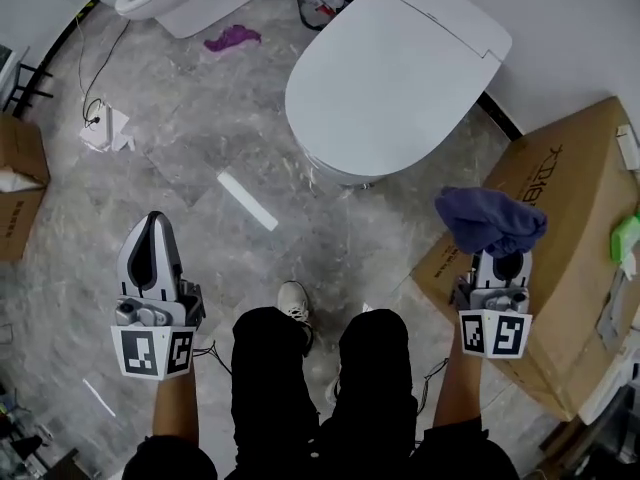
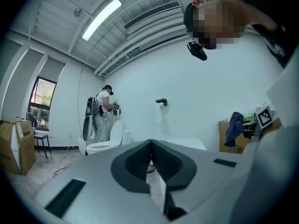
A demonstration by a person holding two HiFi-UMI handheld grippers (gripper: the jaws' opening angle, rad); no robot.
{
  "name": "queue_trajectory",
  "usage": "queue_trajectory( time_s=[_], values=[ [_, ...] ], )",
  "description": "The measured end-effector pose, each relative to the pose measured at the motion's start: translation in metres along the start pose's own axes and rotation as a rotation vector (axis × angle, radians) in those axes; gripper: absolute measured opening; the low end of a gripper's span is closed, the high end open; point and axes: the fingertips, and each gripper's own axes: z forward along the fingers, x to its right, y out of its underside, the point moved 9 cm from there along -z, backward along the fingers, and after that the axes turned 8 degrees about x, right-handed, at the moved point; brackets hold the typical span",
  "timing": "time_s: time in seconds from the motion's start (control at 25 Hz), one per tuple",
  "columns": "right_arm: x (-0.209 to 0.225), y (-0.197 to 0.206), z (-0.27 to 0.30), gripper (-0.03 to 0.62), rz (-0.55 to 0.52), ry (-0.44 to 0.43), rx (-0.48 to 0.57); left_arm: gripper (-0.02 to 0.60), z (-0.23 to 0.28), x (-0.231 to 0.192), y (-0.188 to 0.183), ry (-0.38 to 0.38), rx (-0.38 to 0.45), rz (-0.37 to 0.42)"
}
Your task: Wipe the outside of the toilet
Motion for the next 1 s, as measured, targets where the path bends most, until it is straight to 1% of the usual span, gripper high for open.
queue_trajectory(
  time_s=[0.24,0.48,0.6,0.76,0.92,1.0],
  values=[
    [-0.011,-0.085,0.018,0.114,0.026,-0.039,-0.031,0.011,-0.004,-0.001,-0.088,-0.013,-0.029,-0.024],
    [-0.013,-0.184,0.023,0.114,0.045,-0.073,-0.043,0.011,-0.008,0.003,-0.182,-0.019,-0.041,-0.049],
    [-0.012,-0.231,0.019,0.114,0.055,-0.076,-0.047,0.011,-0.009,0.005,-0.225,-0.025,-0.046,-0.062],
    [-0.008,-0.29,0.012,0.114,0.068,-0.083,-0.049,0.011,-0.013,0.011,-0.278,-0.043,-0.056,-0.064],
    [-0.003,-0.346,0.008,0.114,0.074,-0.084,-0.04,0.011,-0.014,0.015,-0.324,-0.021,-0.059,-0.076],
    [0.002,-0.368,0.005,0.114,0.077,-0.077,-0.036,0.011,-0.014,0.02,-0.342,-0.01,-0.058,-0.104]
  ],
)
